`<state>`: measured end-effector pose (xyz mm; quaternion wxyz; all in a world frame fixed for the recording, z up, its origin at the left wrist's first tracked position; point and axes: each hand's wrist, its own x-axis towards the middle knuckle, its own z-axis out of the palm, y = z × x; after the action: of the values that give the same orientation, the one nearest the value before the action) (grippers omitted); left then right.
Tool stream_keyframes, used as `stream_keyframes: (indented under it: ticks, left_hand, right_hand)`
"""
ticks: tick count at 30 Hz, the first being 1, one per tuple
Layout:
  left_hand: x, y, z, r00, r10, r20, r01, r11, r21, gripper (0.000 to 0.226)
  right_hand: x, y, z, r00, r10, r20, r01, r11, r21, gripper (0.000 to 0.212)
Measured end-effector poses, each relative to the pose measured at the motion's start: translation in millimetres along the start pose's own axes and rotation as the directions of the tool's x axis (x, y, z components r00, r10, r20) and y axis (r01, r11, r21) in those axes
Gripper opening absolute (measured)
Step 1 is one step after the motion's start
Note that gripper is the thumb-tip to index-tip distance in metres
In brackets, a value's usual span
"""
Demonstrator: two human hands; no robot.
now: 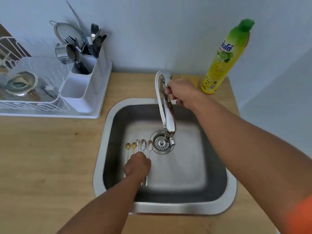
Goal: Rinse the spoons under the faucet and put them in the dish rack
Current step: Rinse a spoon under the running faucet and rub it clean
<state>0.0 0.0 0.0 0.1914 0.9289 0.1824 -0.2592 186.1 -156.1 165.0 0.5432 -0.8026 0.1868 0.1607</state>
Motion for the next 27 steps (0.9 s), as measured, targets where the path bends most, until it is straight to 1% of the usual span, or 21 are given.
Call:
stream_keyframes:
  ticks: [3,4,6,8,12,16,19,20,21,22,23,24,25,26,27]
  left_hand:
    - [3.7,3.7,2.0,1.000,-0.006,-0.013,0.007,0.996,0.090,0.028]
    - [2.2,5.7,1.8,0.999,-0.009,-0.037,0.012,0.994,0.104,0.028]
    - [2.6,7.6,5.1,0.999,-0.003,-0.037,0.008,0.993,0.118,0.027]
    - [4.3,6.0,8.8,0.999,-0.002,-0.044,0.007,0.993,0.114,0.027]
    - [4.1,5.5,12.4,0.998,-0.043,-0.036,0.045,0.997,0.062,0.027]
    - [3.1,8.0,12.2,0.998,-0.064,0.002,0.064,0.998,0.010,0.020]
    - [2.6,10.5,11.0,0.995,-0.084,0.055,0.085,0.996,-0.019,0.017]
    - [1.7,11.1,10.0,0.991,-0.103,0.087,0.107,0.993,-0.051,0.018]
    - [0.6,11.8,9.0,0.984,-0.123,0.130,0.138,0.983,-0.121,0.019]
    - [0.3,12.6,8.3,0.974,-0.133,0.182,0.175,0.956,-0.236,0.021]
    - [-0.4,13.7,8.4,0.960,-0.133,0.248,0.222,0.899,-0.377,0.023]
    - [-2.4,14.5,7.8,0.938,-0.122,0.325,0.281,0.818,-0.501,0.022]
    - [-6.2,15.2,5.9,0.914,-0.105,0.392,0.336,0.736,-0.588,0.020]
    - [-10.7,15.5,3.3,0.893,-0.081,0.443,0.375,0.678,-0.632,0.018]
    - [-15.7,15.5,1.0,0.873,-0.050,0.485,0.397,0.650,-0.648,0.017]
  right_hand:
    - [1.6,-4.7,1.0,1.000,-0.003,-0.023,0.002,1.000,-0.018,0.027]
    - [0.1,-5.7,0.6,1.000,0.009,-0.019,-0.009,1.000,-0.011,0.027]
    - [0.3,-5.3,1.2,1.000,0.009,-0.014,-0.009,1.000,-0.007,0.027]
    - [0.3,-5.4,1.5,1.000,0.019,-0.010,-0.019,1.000,-0.003,0.027]
    - [1.3,-9.1,2.0,0.999,0.039,-0.019,-0.039,0.999,0.007,0.028]
    - [2.3,-12.7,0.6,0.999,0.028,-0.026,-0.028,0.999,0.022,0.028]
    - [1.4,-1.9,-4.8,0.992,-0.042,-0.120,0.040,0.999,-0.020,0.034]
    - [0.1,7.4,-7.9,0.983,-0.067,-0.170,0.059,0.997,-0.054,0.039]
    - [-3.1,19.7,-11.1,0.972,-0.086,-0.221,0.066,0.993,-0.096,0.044]
    - [-7.6,35.4,-14.2,0.959,-0.093,-0.267,0.059,0.990,-0.132,0.047]
    - [-15.0,54.4,-16.3,0.950,-0.083,-0.301,0.040,0.988,-0.148,0.047]
    - [-23.2,76.6,-17.0,0.949,-0.058,-0.310,0.011,0.989,-0.150,0.044]
    - [-32.5,99.9,-15.6,0.957,-0.019,-0.289,-0.022,0.990,-0.139,0.040]
    - [-42.5,122.6,-12.1,0.971,0.027,-0.238,-0.059,0.990,-0.128,0.037]
    - [-52.7,143.8,-6.9,0.982,0.084,-0.168,-0.106,0.986,-0.130,0.035]
